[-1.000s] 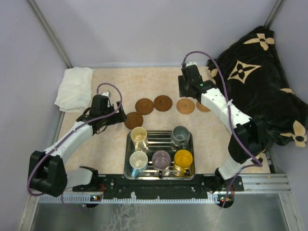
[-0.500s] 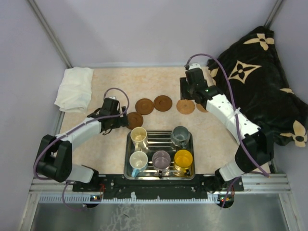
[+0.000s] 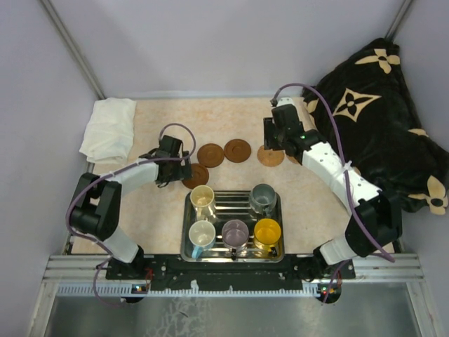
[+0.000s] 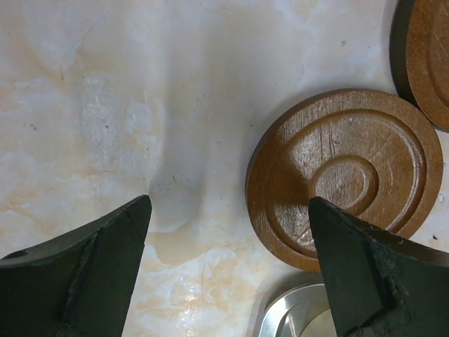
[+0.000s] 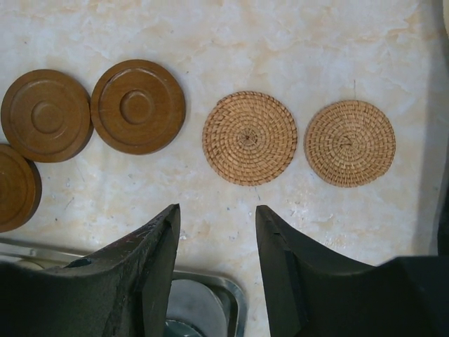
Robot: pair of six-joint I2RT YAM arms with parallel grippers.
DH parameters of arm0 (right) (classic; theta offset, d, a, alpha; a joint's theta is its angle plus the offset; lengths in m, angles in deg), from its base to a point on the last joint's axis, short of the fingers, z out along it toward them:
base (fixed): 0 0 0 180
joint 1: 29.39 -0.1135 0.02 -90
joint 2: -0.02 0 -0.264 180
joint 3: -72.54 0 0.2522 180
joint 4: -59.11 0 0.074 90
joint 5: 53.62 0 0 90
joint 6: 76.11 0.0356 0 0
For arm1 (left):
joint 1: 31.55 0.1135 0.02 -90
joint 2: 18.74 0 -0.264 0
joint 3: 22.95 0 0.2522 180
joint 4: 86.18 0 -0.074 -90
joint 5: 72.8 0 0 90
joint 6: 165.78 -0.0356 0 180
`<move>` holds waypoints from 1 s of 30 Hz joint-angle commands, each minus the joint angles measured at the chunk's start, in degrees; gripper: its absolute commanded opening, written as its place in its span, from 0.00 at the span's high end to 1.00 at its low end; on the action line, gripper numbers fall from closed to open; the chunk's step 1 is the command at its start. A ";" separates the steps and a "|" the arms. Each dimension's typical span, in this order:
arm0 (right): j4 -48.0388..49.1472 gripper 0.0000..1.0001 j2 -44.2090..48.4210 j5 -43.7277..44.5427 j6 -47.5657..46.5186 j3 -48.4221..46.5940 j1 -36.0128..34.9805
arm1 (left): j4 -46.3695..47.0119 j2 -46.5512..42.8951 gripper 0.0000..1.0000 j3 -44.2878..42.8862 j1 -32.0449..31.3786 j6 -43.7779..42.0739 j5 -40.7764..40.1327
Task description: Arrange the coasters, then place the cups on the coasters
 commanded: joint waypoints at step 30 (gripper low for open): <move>2.45 0.52 4.40 -0.87 0.56 3.68 -0.99 | -9.87 12.77 0.52 -11.25 1.38 2.05 -6.06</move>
